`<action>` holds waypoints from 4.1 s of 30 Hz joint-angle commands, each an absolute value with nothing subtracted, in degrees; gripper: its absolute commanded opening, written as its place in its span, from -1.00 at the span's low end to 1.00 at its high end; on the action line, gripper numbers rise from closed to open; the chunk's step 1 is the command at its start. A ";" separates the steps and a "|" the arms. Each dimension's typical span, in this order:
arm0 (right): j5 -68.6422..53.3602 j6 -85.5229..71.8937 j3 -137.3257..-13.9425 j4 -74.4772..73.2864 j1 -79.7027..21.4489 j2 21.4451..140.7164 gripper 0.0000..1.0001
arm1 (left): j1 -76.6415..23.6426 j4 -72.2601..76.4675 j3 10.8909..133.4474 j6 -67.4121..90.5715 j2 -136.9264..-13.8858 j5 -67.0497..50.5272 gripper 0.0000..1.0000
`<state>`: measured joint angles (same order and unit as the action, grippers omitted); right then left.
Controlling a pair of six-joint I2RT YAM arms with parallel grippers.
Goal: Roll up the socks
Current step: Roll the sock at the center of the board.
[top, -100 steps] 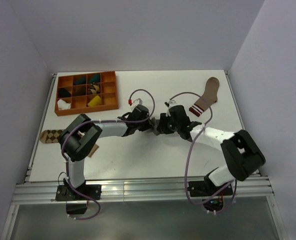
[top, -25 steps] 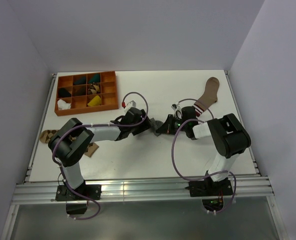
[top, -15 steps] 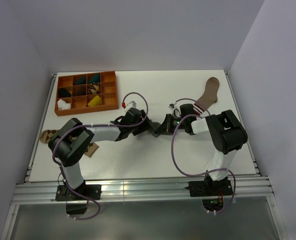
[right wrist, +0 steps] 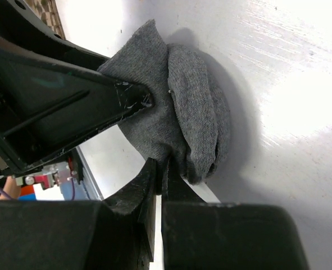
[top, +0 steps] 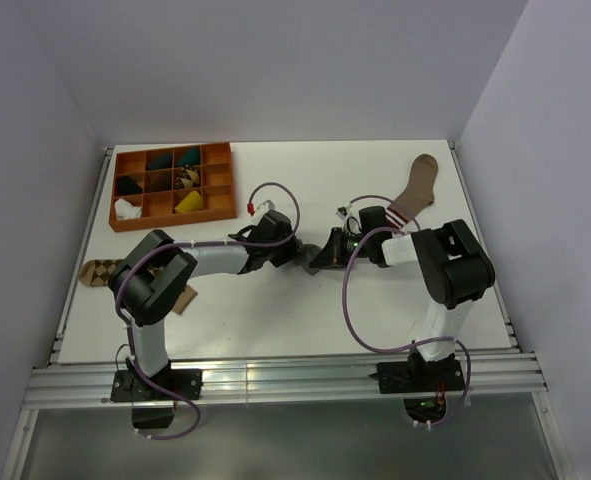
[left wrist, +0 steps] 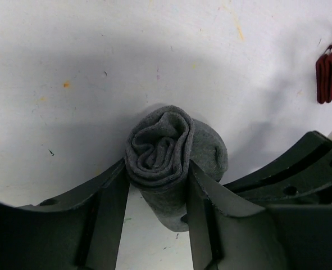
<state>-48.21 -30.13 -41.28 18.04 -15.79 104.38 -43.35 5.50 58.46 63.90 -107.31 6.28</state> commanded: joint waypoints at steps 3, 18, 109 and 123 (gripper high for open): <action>-40.96 -25.58 -40.34 12.57 -15.99 103.62 -1.00 | -43.24 -4.56 60.37 65.83 -110.30 9.40 -0.06; -27.54 -19.52 -37.88 13.53 -22.41 89.13 -0.39 | -43.42 -12.66 66.36 63.02 -114.70 8.53 -0.77; -42.80 -30.94 -47.81 10.55 -15.64 109.25 -1.00 | -42.36 14.33 53.43 60.47 -105.47 8.35 0.33; -41.22 -29.79 -48.25 9.14 -15.64 108.99 -0.99 | -43.07 11.53 56.42 61.43 -111.53 6.68 0.14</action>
